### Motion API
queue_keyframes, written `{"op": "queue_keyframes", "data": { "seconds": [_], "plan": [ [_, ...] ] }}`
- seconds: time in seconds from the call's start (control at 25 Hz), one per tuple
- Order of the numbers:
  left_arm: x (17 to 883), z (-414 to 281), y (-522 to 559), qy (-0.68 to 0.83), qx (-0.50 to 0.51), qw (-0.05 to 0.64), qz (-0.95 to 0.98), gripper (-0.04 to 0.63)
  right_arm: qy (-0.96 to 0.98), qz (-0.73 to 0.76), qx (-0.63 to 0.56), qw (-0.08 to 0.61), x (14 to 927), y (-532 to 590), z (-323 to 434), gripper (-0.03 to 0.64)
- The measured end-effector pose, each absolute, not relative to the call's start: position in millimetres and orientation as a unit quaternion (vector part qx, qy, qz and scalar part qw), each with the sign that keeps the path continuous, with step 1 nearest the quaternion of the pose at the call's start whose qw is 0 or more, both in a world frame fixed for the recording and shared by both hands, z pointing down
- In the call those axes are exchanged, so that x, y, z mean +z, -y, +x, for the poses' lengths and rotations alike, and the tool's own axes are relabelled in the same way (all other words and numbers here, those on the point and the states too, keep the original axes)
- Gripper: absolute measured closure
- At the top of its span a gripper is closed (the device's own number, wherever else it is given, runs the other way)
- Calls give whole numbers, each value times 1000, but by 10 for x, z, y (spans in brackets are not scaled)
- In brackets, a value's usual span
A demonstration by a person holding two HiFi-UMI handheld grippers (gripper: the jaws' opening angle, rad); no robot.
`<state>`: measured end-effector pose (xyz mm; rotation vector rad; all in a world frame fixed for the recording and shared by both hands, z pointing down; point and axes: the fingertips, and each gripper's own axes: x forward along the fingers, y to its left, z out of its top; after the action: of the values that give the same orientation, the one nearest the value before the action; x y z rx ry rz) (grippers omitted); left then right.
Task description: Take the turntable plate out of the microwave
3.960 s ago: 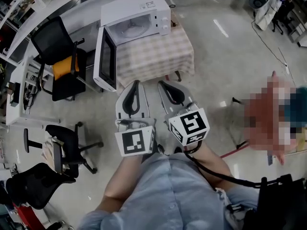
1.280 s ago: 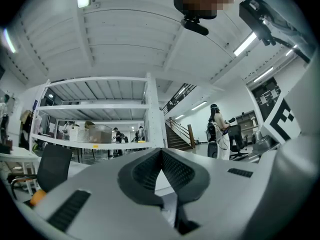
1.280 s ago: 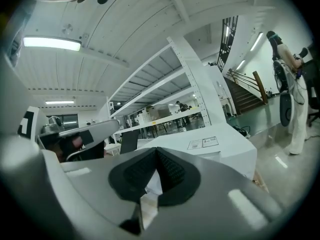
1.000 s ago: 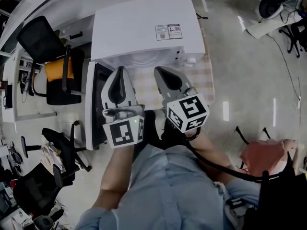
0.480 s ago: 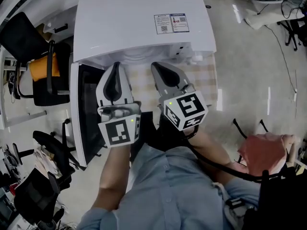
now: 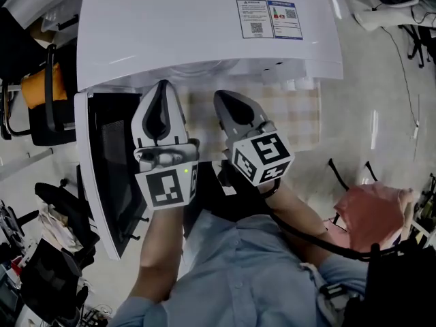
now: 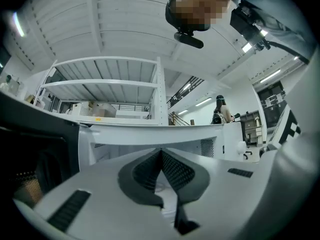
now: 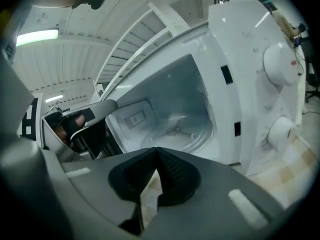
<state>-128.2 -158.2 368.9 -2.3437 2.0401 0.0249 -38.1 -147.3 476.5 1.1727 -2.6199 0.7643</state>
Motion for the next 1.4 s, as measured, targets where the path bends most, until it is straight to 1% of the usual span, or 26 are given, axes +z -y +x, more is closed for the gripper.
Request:
{"op": "queue_keyframes", "data": {
  "seconds": [0.16,0.48,0.72,0.92,1.0,1.12,1.4],
  "plan": [
    [3830,-1340,1639,-659,9,5,-752,589,868,384,305,79,5006,1485,-460,614],
    [3926,-1447,1747,-662,10,-1,-750,588,829,356,430,12,5230,1568,-591,501],
    [3950,-1509,1837,-660,5,-4,-751,588,801,346,487,-35,5302,1702,-681,463],
    [3971,-1562,1891,-661,2,-6,-750,588,781,353,511,-64,5326,1837,-703,463],
    [3976,-1576,1907,-661,4,-6,-750,588,770,360,521,-75,5360,1858,-678,508],
    [3996,-1593,1915,-659,1,-9,-752,588,758,361,534,-96,5366,1866,-660,537],
    [3992,-1587,1827,-658,3,-15,-753,588,750,360,542,-116,5343,1755,-625,546]
  ]
}}
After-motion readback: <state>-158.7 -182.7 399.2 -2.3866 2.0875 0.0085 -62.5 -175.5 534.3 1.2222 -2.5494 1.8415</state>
